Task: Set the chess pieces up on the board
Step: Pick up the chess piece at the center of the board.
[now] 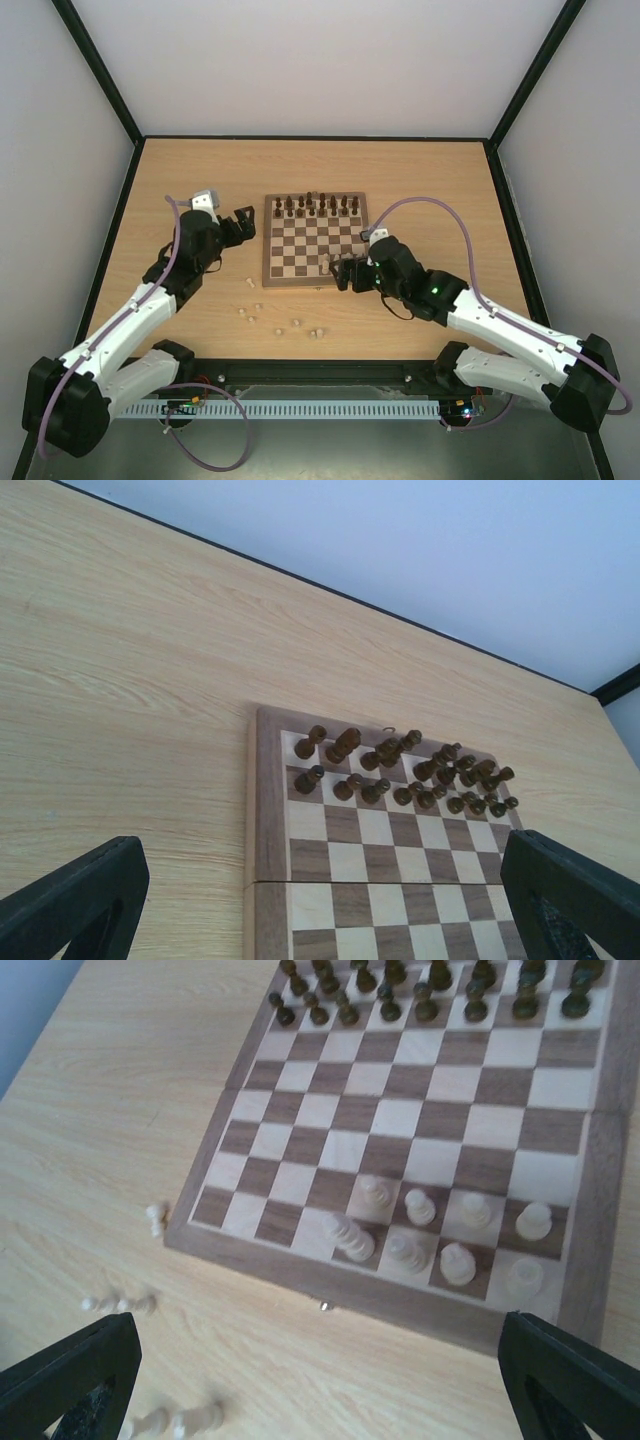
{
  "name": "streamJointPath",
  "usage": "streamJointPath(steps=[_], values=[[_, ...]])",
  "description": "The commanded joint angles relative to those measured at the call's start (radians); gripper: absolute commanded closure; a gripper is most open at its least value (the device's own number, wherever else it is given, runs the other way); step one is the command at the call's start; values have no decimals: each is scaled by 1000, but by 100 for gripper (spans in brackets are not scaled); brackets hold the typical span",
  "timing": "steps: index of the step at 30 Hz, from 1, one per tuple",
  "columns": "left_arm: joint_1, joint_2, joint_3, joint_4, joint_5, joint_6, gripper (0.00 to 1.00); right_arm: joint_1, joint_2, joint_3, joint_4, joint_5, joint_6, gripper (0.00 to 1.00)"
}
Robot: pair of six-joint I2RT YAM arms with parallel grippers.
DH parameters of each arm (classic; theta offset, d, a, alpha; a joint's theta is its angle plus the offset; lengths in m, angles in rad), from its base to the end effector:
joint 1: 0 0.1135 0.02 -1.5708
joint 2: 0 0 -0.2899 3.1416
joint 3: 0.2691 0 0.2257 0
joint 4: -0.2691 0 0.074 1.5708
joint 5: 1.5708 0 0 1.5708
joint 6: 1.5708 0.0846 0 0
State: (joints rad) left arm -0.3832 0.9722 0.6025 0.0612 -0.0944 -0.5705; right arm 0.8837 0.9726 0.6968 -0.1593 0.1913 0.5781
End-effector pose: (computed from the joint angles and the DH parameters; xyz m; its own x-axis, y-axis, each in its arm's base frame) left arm 0.2181 -0.0793 0.2823 -0.3930 -0.4212 -0.8174 0.0911 0.8667 -0.4905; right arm 0.1551 0.1636 0.2853 -0.5789 0.1402 -0.8033 -0.3980 0.8112 0.4284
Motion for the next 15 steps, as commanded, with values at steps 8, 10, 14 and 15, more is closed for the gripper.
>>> streamJointPath(steps=[8,10,14,15], values=[[-2,-58,-2,3,59,-16,0,0,62,154,-281,-242,37,1],[-2,-65,4,-7,50,-12,0,6,65,170,-316,-239,37,1],[-3,-69,1,-8,38,-8,0,43,45,169,-366,-166,46,3],[-3,-66,2,-6,38,-7,0,55,47,169,-389,-129,52,5]])
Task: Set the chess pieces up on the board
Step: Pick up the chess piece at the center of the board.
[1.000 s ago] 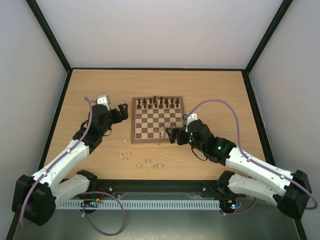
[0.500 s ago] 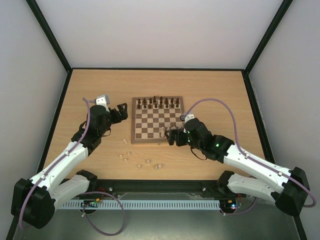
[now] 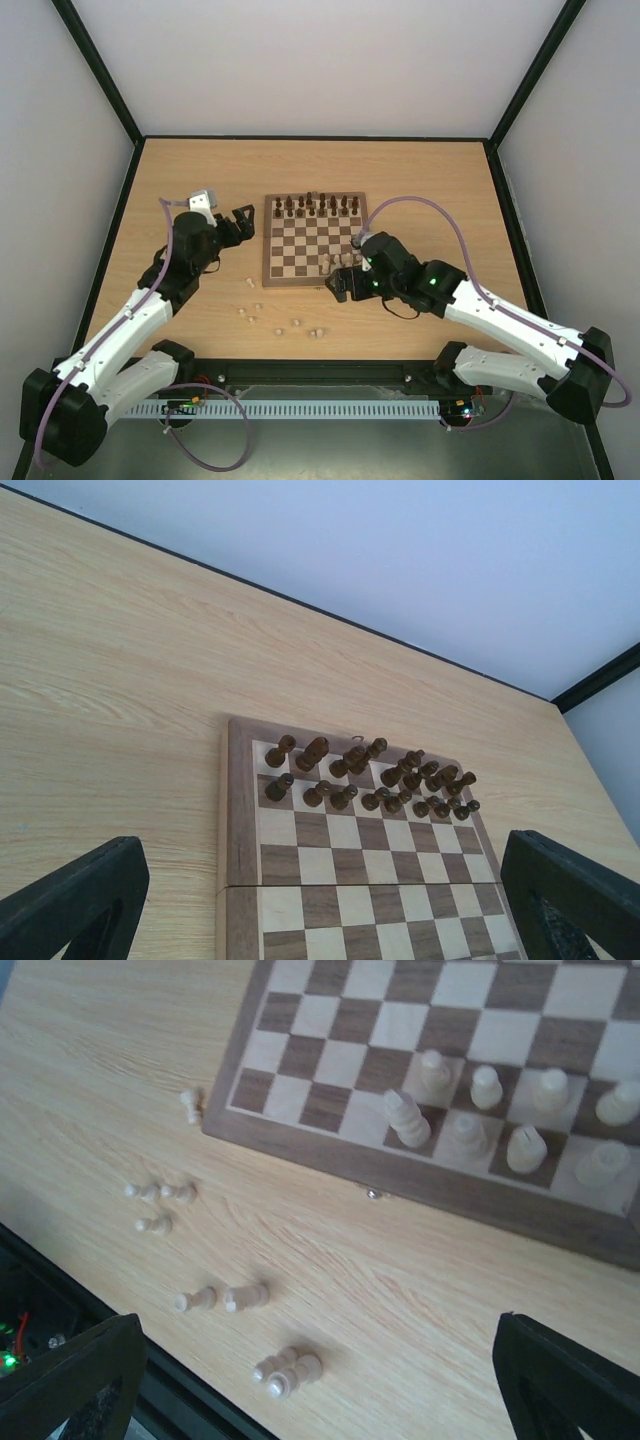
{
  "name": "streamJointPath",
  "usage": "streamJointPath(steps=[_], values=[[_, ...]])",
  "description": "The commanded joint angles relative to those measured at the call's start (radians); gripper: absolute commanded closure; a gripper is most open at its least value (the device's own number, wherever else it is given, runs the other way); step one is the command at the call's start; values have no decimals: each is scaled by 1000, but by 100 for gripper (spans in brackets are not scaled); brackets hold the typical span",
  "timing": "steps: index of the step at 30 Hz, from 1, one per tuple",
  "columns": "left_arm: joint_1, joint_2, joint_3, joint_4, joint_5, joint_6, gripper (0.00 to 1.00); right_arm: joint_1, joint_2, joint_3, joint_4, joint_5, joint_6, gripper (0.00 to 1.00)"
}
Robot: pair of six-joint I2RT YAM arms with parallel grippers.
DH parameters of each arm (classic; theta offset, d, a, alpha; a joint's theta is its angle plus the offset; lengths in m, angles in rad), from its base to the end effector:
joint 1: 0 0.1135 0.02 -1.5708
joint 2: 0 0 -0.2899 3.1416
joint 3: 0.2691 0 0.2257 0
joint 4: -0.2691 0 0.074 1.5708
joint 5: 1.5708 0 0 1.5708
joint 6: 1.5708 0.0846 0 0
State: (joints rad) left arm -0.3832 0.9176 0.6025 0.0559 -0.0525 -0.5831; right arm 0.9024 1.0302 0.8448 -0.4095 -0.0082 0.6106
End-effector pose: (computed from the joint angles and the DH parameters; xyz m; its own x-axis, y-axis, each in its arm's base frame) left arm 0.2080 -0.0791 0.2927 -0.3781 -0.4404 -0.8143 0.1415 0.8417 -0.5210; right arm 0.1402 0.1786 0.2920 -0.7369 -0.0081 -0.6759 -0.4473 0.7555 0.4786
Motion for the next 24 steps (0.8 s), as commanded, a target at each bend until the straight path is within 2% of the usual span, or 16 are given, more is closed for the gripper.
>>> streamJointPath(steps=[1,8,13,16,24], values=[[-2,-8,3,-1,-2,5,0,46,-4,23,-160,108,20,8],[-2,-3,6,0,13,4,0,161,86,22,-224,231,77,30],[-2,4,5,2,16,6,0,196,100,18,-202,251,81,33],[-2,5,7,0,10,9,1,207,122,24,-171,224,54,40],[-2,21,13,-3,9,12,0,283,295,125,-235,231,29,49]])
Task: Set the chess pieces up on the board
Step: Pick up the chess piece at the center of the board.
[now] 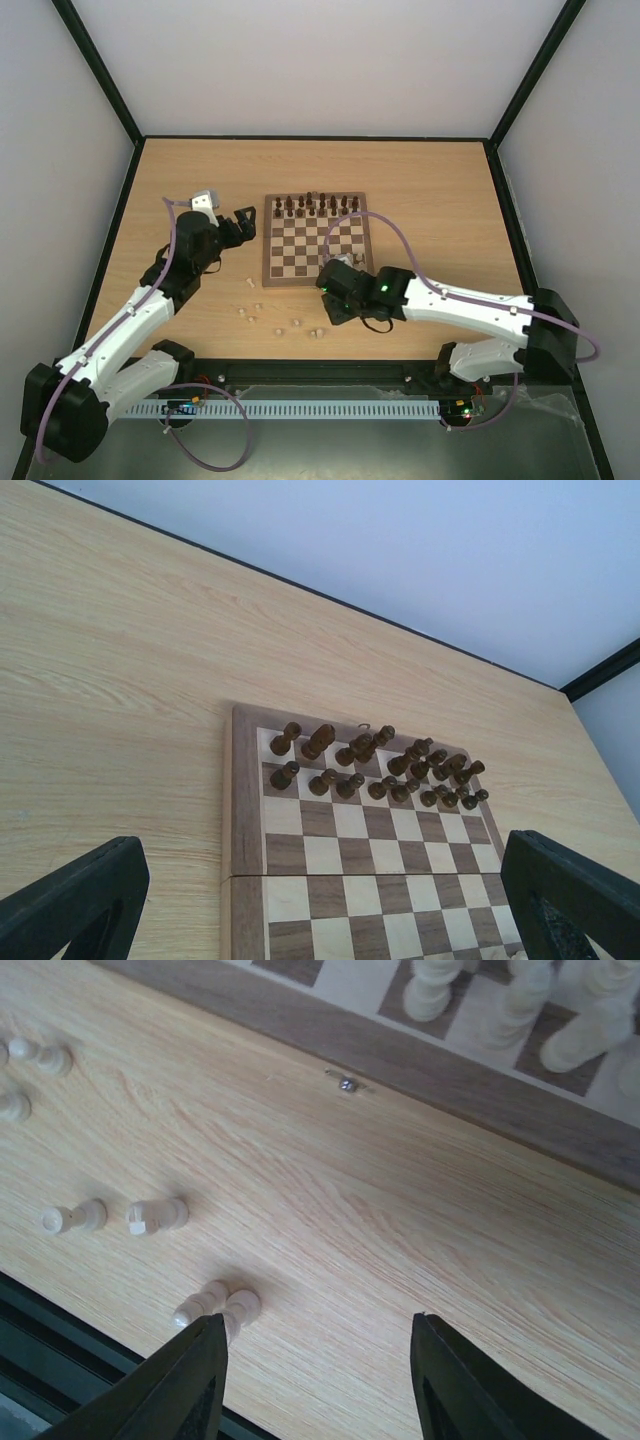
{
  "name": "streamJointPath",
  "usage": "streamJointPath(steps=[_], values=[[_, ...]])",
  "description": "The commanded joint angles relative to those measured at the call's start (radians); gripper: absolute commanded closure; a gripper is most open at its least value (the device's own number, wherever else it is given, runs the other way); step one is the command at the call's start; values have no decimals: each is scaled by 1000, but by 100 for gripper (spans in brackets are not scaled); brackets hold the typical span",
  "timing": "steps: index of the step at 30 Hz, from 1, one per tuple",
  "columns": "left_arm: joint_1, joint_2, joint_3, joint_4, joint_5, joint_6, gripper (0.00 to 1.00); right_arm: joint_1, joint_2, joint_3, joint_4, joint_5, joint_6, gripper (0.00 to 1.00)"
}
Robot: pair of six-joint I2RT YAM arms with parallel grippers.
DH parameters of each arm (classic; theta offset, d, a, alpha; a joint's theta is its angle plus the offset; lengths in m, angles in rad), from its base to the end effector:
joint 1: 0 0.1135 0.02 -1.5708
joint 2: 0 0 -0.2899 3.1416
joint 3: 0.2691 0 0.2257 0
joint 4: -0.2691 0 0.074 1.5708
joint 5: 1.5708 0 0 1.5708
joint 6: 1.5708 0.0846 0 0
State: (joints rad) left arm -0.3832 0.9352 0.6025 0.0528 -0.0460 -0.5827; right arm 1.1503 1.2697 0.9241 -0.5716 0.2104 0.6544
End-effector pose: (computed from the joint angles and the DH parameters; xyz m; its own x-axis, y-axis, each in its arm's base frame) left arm 0.2106 -0.0807 0.2887 -0.3969 -0.4327 -0.8095 0.1367 0.8442 -0.5183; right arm 0.1200 0.2250 0.2487 -0.7690 -0.2615 -0.5834 -0.4699 0.8499 0.2386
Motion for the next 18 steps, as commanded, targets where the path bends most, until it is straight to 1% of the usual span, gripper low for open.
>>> streamJointPath(steps=[1,10,14,18], values=[[-3,4,11,2,3,12,0,44,72,53,-75,11,-15,49],[-3,6,16,-4,1,15,0,114,159,88,-97,-18,-14,48],[-2,10,17,-2,5,15,1,120,186,88,-100,-37,-14,50],[-2,11,18,-5,8,15,0,127,209,85,-94,-54,-15,54]])
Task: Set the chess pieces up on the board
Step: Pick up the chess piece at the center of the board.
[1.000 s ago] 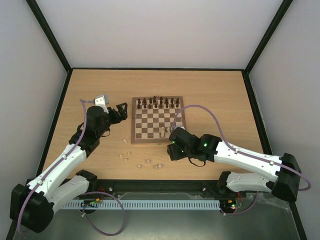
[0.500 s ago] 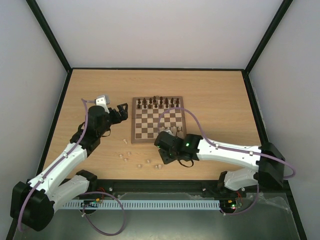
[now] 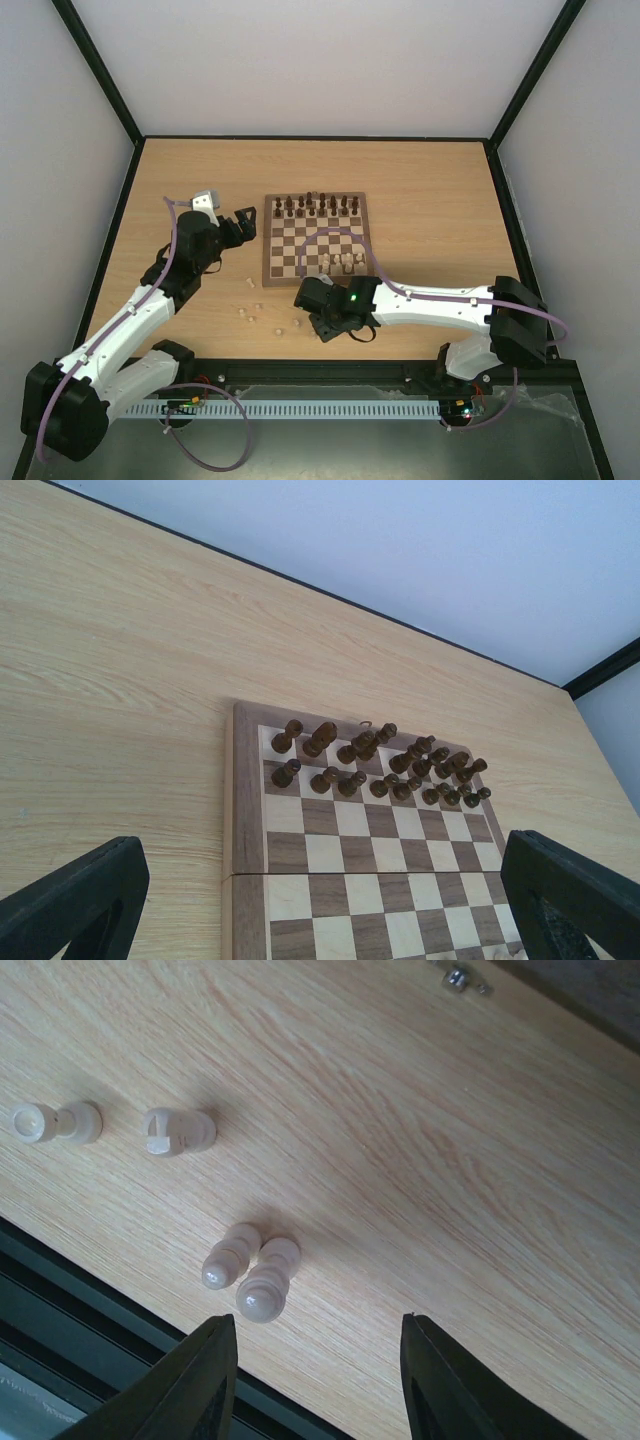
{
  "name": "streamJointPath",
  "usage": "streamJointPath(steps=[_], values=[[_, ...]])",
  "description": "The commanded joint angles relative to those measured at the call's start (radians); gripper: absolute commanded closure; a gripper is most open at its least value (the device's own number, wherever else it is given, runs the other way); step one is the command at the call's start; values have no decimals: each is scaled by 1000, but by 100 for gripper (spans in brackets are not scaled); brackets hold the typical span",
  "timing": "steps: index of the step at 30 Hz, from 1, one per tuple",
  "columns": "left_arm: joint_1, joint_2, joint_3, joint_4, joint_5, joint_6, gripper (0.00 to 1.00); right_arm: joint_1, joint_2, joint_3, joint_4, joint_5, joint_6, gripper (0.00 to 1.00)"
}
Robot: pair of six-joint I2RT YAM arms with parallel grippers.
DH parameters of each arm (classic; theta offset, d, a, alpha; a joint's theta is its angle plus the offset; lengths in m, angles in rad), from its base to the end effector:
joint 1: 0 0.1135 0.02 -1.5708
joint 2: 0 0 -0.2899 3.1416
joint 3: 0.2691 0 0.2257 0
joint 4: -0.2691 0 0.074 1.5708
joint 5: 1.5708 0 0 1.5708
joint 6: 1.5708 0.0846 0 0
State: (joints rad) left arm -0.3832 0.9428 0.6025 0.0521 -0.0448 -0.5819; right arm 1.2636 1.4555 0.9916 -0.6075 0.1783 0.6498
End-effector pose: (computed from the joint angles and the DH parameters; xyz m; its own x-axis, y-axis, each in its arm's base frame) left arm 0.2118 -0.0813 0.2870 -0.4036 -0.4293 -0.8080 0.1339 0.8459 -0.5163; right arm 0.1000 0.2656 0.2197 -0.7634 -0.4372 -0.4755 -0.5658 0.8077 0.1658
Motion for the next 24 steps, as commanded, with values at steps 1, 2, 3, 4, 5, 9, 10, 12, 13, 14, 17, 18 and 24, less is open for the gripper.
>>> streamJointPath(steps=[1,2,3,4,5,9,10,12,13,14,17,18,24], values=[[-2,3,19,-6,8,14,0,15,27,16,-55,-24,-10,54],[-2,0,20,-6,8,14,0,17,29,16,-51,-29,-10,54],[-2,0,19,-5,8,14,1,18,32,16,-48,-34,-10,54],[-2,-2,20,-5,8,14,1,20,34,16,-44,-38,-10,54],[-2,-2,20,-6,8,15,1,21,36,15,-39,-43,-10,55],[-3,2,20,-7,8,14,1,31,44,14,-28,-55,-10,55],[-2,2,19,-8,8,14,0,34,49,15,-27,-57,-10,55],[-2,1,20,-8,8,14,0,36,57,12,-23,-59,-10,55],[-2,0,19,-8,7,15,0,37,60,10,-20,-61,-9,56],[-2,0,20,-8,8,15,1,37,66,8,-17,-62,-10,58],[-2,0,20,-8,6,15,1,38,74,5,-12,-63,-10,60],[-2,-1,20,-7,6,14,0,39,76,5,-11,-62,-10,61],[-2,-2,20,-8,7,16,0,39,88,4,-7,-42,-7,61]])
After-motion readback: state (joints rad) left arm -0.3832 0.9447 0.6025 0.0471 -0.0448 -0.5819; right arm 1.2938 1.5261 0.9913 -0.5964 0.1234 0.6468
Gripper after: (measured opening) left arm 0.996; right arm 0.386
